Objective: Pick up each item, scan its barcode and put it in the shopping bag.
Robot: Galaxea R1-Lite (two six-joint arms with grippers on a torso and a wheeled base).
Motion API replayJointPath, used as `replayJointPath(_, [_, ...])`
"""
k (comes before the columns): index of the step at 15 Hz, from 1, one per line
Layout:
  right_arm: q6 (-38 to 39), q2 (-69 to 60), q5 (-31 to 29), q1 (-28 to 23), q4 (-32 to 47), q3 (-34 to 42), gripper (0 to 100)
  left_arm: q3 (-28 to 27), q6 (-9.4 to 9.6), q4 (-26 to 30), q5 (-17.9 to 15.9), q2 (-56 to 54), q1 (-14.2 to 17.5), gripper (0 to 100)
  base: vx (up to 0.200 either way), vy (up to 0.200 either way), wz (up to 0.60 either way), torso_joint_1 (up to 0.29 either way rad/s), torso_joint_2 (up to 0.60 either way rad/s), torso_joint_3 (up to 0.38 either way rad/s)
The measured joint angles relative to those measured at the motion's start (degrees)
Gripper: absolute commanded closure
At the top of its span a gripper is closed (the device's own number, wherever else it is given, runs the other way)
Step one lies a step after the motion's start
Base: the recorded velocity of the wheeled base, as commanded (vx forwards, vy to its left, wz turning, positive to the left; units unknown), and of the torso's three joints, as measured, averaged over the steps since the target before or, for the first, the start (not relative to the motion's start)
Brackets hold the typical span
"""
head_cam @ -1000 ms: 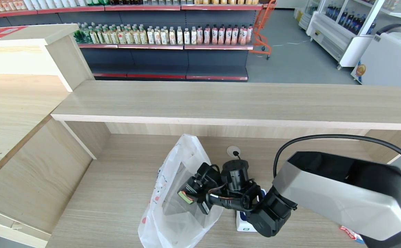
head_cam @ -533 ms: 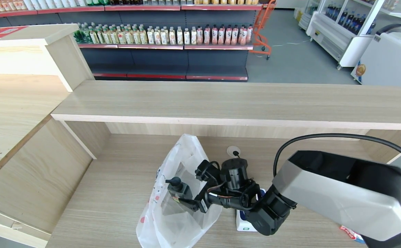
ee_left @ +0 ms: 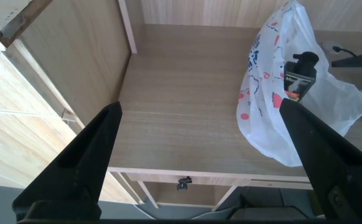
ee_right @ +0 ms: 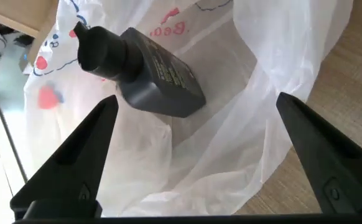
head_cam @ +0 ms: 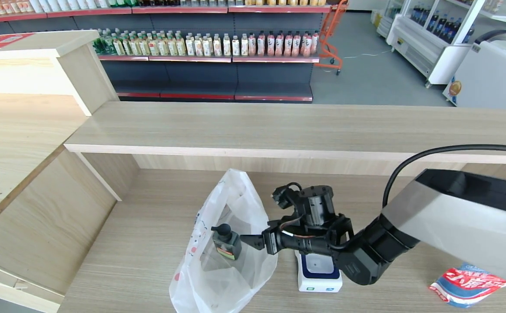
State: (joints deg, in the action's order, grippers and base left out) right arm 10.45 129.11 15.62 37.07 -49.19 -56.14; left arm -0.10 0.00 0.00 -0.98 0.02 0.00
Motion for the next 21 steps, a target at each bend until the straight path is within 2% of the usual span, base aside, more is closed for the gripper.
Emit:
replayJointPath(3, [10.9, -4.1, 0.0, -1.8, 0.7, 1.7, 0, 0.0, 0.05, 0.0, 0.0, 0.0, 0.0, 0, 0.0, 0.0, 0.0, 0.0, 0.0, 0.0])
replayJointPath(8, [21.6, -13.1, 0.2, -4.0, 5.7, 8.3, 0, 0.0, 0.02, 0.0, 0.0, 0.0, 0.0, 0, 0.0, 0.0, 0.0, 0.0, 0.0, 0.0])
replayJointPath(10, [30.4, -18.8, 0.2, -5.2, 6.9, 10.8, 0, 0.0, 0.0, 0.0, 0.0, 0.0, 0.0, 0, 0.0, 0.0, 0.0, 0.0, 0.0, 0.0])
replayJointPath(12, [34.4, -25.7, 0.3, -6.0, 9.3, 14.1, 0, 0.0, 0.02, 0.0, 0.0, 0.0, 0.0, 0, 0.0, 0.0, 0.0, 0.0, 0.0, 0.0])
replayJointPath(14, [34.0, -34.5, 0.6, -6.8, 12.2, 18.8, 0, 0.0, 0.0, 0.0, 0.0, 0.0, 0.0, 0, 0.0, 0.0, 0.0, 0.0, 0.0, 0.0])
replayJointPath(16, [24.2, -43.8, 0.0, -9.4, 21.0, 22.8, 0, 0.0, 0.0, 0.0, 0.0, 0.0, 0.0, 0, 0.0, 0.0, 0.0, 0.0, 0.0, 0.0])
replayJointPath(18, [15.4, -51.5, -3.7, -15.2, 28.8, 25.0, 0, 0.0, 0.0, 0.0, 0.0, 0.0, 0.0, 0, 0.0, 0.0, 0.0, 0.0, 0.0, 0.0])
replayJointPath(21, [12.6, -59.2, -5.8, -23.4, 32.6, 26.2, 0, 0.0, 0.0, 0.0, 0.0, 0.0, 0.0, 0, 0.0, 0.0, 0.0, 0.0, 0.0, 0.0])
